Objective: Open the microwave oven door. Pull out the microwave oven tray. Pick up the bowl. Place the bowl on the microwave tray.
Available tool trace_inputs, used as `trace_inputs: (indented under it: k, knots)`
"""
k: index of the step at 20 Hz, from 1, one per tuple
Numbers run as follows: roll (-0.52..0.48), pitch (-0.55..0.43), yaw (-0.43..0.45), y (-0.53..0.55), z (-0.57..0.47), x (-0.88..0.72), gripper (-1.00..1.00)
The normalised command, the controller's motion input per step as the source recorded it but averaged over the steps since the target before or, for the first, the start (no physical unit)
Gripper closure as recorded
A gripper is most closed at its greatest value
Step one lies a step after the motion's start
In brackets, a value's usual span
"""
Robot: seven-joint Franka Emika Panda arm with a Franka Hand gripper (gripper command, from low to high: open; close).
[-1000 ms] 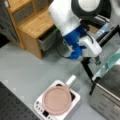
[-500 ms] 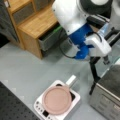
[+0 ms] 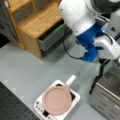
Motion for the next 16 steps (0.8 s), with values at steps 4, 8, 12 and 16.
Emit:
trace_inputs:
  k: [4, 8, 12, 16]
  knots:
    - [-0.142, 0.239, 0.046, -0.24, 0.27, -0.45, -1.00]
    - [-0.148, 0.290, 0.067, -0.16, 0.32, -0.41, -1.00]
    - [-0.130, 0.207, 0.057, 0.00, 0.20, -0.20, -1.00]
    - [-0.114, 0.119, 0.045, 0.04, 0.06, -0.04, -1.00]
